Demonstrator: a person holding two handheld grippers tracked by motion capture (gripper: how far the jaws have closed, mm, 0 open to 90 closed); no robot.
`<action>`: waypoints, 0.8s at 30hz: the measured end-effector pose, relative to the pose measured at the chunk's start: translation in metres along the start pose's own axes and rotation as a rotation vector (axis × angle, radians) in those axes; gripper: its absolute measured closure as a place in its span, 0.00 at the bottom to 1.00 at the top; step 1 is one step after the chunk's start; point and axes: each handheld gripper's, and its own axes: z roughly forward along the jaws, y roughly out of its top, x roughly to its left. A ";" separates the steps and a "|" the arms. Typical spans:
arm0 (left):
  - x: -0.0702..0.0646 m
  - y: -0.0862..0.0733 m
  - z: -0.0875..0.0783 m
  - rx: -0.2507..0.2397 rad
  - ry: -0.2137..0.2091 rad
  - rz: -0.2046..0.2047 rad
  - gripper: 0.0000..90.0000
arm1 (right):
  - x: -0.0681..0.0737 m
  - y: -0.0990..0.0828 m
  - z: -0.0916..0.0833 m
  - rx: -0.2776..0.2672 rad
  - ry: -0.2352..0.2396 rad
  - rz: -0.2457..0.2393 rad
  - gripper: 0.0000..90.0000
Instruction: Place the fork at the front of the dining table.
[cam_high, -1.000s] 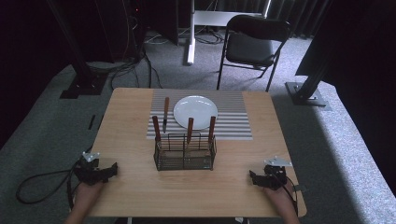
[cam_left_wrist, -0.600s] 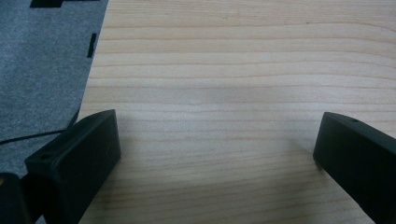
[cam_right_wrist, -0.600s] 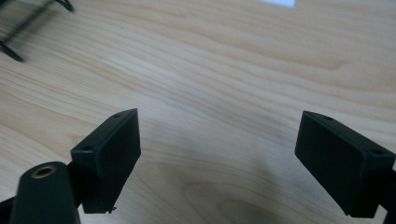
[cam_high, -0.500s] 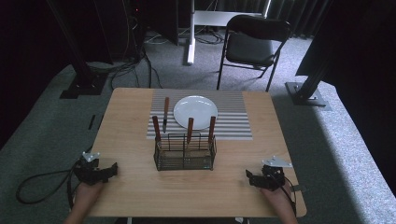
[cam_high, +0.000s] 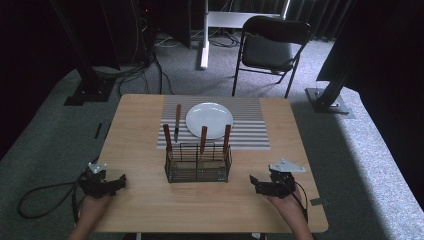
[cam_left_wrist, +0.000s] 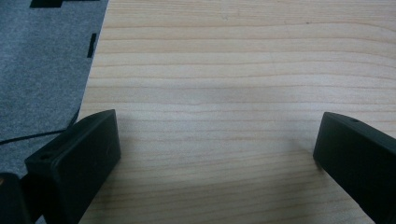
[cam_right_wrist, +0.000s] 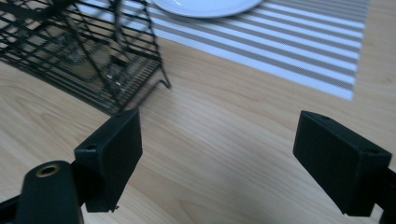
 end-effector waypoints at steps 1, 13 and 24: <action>0.000 0.000 0.000 0.000 0.000 0.000 0.00 | 0.002 0.003 0.000 -0.004 0.003 -0.006 0.17; 0.000 0.000 0.000 0.002 0.000 0.002 0.00 | 0.024 0.033 -0.003 -0.063 0.035 -0.055 0.17; 0.000 0.000 0.000 0.000 0.000 0.002 0.00 | 0.042 0.061 -0.011 -0.122 0.092 -0.091 0.17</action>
